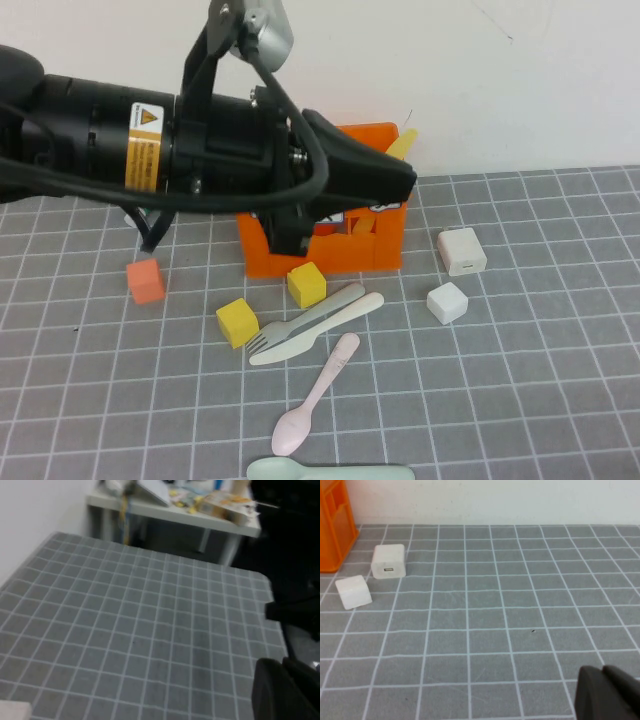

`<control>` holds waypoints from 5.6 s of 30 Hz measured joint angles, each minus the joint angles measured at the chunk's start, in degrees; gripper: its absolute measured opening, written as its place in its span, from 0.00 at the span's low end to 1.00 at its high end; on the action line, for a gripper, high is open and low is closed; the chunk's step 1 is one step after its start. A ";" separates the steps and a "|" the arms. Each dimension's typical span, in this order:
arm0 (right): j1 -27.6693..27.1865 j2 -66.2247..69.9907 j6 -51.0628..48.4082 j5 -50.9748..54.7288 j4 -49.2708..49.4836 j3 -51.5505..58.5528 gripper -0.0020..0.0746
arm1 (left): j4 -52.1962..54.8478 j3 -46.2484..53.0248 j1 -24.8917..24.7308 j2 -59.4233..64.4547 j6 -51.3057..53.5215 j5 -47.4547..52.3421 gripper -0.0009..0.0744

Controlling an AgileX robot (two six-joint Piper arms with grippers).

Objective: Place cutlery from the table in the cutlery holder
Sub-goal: Pick up the spoon, then place the spoon on the box

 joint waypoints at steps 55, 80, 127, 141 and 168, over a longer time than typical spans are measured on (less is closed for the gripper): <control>0.00 0.00 0.00 0.00 0.00 0.00 0.02 | -112.40 8.95 -28.19 6.24 147.25 113.45 0.04; 0.00 0.00 0.00 0.00 0.00 0.00 0.02 | -107.06 8.83 -27.60 24.43 150.60 108.88 0.49; 0.00 0.00 0.00 0.00 0.00 0.00 0.02 | -151.76 9.44 -10.37 4.14 142.06 42.69 0.15; 0.00 0.00 0.00 0.00 0.00 0.00 0.02 | -138.19 9.44 -10.37 16.12 117.51 20.24 0.15; 0.00 0.00 0.00 0.00 0.00 0.00 0.02 | -129.18 9.44 -10.37 29.69 104.45 12.13 0.21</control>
